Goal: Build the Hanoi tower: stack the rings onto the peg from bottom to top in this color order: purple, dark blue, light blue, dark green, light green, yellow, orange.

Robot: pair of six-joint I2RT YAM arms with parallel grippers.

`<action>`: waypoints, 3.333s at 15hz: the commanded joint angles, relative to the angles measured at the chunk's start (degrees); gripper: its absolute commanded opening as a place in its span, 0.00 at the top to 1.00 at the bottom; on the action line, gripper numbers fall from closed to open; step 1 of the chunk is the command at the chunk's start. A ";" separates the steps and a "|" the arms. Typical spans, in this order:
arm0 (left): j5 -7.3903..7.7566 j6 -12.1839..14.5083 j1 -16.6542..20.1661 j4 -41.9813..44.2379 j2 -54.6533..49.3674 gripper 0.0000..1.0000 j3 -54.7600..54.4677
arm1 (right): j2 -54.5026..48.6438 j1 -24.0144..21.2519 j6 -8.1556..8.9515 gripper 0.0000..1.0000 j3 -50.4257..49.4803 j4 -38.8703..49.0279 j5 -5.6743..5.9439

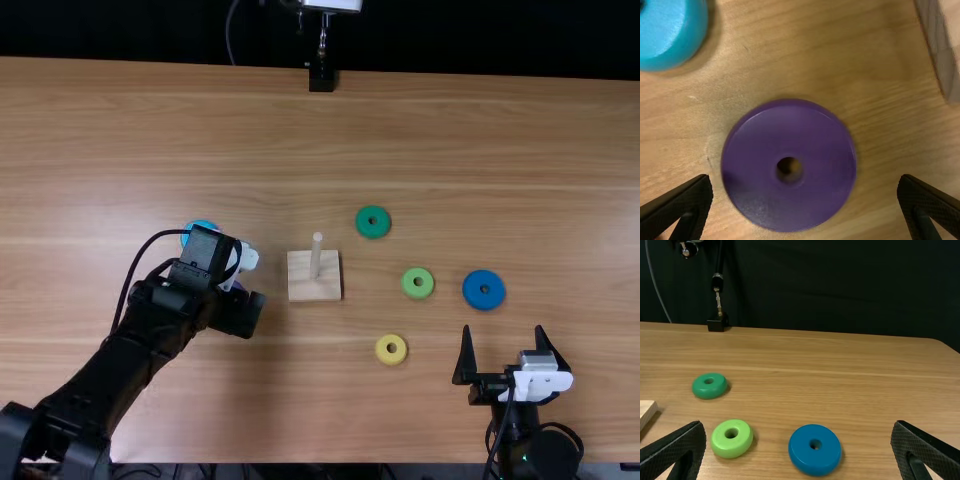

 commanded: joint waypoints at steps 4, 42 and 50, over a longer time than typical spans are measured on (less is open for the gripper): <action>0.77 0.89 -0.23 0.42 2.35 0.00 2.05 | -0.43 -0.74 0.12 0.00 -0.40 -0.55 0.68; -0.28 5.21 0.65 -10.55 4.72 1.00 15.67 | -0.43 -0.74 0.12 0.00 -0.40 -0.55 0.68; -0.17 4.47 -1.02 -34.38 6.21 1.00 41.78 | -0.43 -0.74 0.12 0.00 -0.40 -0.55 0.68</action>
